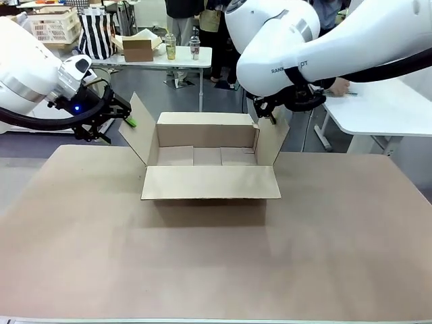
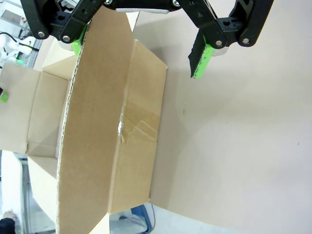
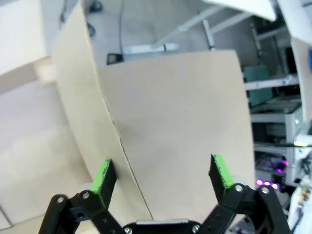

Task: Pack the gift set into the box.
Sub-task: Place both hands on the side flaps of the Package Box and spread them outward.

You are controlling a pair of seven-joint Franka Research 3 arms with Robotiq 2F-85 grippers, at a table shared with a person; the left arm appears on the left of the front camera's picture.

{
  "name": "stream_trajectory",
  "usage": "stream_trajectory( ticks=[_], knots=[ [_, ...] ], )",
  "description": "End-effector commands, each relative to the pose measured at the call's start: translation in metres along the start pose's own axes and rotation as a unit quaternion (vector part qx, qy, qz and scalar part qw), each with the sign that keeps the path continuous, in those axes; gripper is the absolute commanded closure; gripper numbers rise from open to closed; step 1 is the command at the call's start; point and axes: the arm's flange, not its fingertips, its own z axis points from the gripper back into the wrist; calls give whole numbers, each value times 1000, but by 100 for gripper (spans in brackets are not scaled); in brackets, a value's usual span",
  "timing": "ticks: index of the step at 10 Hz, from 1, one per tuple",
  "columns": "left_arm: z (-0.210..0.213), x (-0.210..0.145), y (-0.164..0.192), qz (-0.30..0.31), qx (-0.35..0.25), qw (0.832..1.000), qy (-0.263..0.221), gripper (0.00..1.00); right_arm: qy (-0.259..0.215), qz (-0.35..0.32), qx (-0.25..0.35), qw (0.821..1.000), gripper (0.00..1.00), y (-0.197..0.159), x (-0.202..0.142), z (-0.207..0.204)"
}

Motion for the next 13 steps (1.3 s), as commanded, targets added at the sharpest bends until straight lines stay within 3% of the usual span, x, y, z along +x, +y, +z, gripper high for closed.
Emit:
stream_trajectory(
  ticks=[1,2,4,5,6,7,8,10,11,13],
  knots=[
    [3,-1,-2,4,5,1000,-1,0,-2,-4,199,980,0,-30,-33,6],
    [3,-1,-2,4,5,1000,-1,0,0,0,0,1000,0,0,0,0],
    [3,-1,-2,4,5,1000,-1,0,0,0,0,1000,0,0,0,0],
    [3,-1,-2,4,5,1000,-1,0,0,-10,46,999,0,-12,-9,8],
    [3,-1,-2,4,5,1000,-1,0,28,-23,122,992,0,-28,-3,-22],
    [3,-1,-2,4,5,1000,-1,0,28,-23,122,992,0,-28,-3,-22],
    [3,-1,-2,4,5,1000,-1,0,48,-22,170,984,0,-34,1,-33],
    [3,-1,-2,4,5,1000,-1,0,82,-32,261,961,0,-54,8,-59],
    [3,-1,-2,4,5,1000,-1,0,87,-19,326,941,0,-62,10,-70],
    [3,-1,-2,4,5,1000,-1,0,106,-30,379,919,0,-69,12,-95]
  ],
)
